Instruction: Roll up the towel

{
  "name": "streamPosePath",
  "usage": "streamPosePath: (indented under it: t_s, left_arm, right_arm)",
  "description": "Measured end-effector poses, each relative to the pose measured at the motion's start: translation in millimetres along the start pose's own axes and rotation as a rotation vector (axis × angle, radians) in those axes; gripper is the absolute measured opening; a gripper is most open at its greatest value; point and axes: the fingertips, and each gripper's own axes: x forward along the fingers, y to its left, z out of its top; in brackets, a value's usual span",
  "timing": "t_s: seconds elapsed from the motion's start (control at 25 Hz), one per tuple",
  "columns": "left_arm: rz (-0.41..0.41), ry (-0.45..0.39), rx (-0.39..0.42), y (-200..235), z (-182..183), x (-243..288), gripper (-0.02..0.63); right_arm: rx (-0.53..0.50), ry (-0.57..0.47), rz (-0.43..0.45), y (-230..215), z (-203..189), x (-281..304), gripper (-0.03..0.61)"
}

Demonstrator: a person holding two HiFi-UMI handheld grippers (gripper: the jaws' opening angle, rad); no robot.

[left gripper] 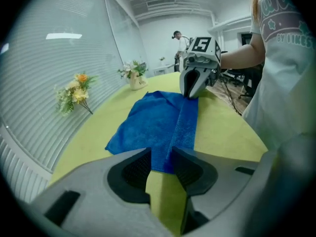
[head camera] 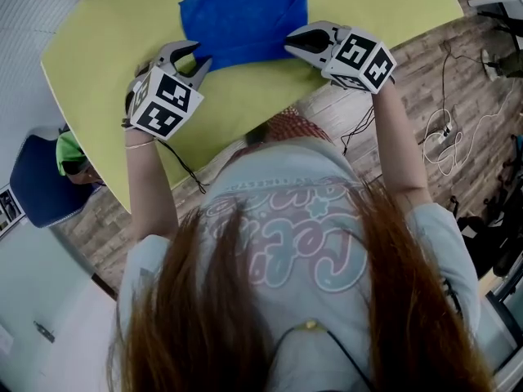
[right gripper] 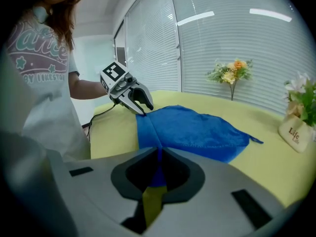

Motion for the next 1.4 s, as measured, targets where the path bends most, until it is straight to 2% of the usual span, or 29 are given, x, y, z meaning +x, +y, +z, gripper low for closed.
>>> streamPosePath:
  t_s: [0.2,0.36,0.4,0.48,0.56,0.6,0.72,0.88,0.96,1.12,1.2,1.24,1.28,1.4]
  left_arm:
    - [0.068,-0.077,-0.081,12,1,-15,0.123]
    - [0.146,-0.042,-0.094,24,-15,-25,0.123]
    - [0.14,-0.073,-0.106,23,-9,-30,0.123]
    - [0.085,-0.194,-0.129,12,18,-38,0.123]
    - [0.011,-0.284,-0.077,-8,50,-39,0.123]
    - [-0.027,-0.298,-0.029,-20,61,-33,0.123]
    - [-0.133,-0.27,0.072,-51,77,-4,0.123]
    - [-0.19,-0.155,0.112,-63,68,28,0.123]
    - [-0.214,-0.114,0.099,-64,63,35,0.123]
    - [-0.228,-0.107,0.054,-62,62,38,0.123]
    - [-0.23,-0.108,0.042,-62,60,39,0.123]
    - [-0.232,-0.109,0.036,-62,60,39,0.123]
    - [-0.233,-0.11,0.032,-62,60,39,0.123]
    - [-0.235,-0.117,0.029,-62,60,39,0.123]
  right_arm:
    - [0.008,0.013,-0.009,-1,-3,1,0.029]
    - [0.007,0.02,-0.014,-2,-3,1,0.028]
    - [0.005,0.02,-0.014,-1,-3,1,0.028]
    - [0.0,0.021,-0.015,-1,-3,1,0.028]
    - [-0.001,0.021,-0.015,-1,-2,2,0.028]
    - [-0.001,0.02,-0.014,-2,-2,2,0.028]
    - [-0.001,0.021,-0.014,-3,-3,3,0.028]
    - [-0.003,0.019,-0.02,-3,-2,2,0.028]
    - [-0.004,0.015,-0.024,-4,-1,1,0.028]
    - [-0.008,-0.017,-0.034,-2,1,-5,0.037]
    - [-0.026,-0.044,-0.07,-4,4,-11,0.089]
    - [-0.047,-0.054,-0.094,-5,5,-15,0.12]
    - [-0.076,-0.06,-0.116,-5,7,-18,0.124]
    - [-0.2,-0.056,-0.13,13,15,-25,0.103]
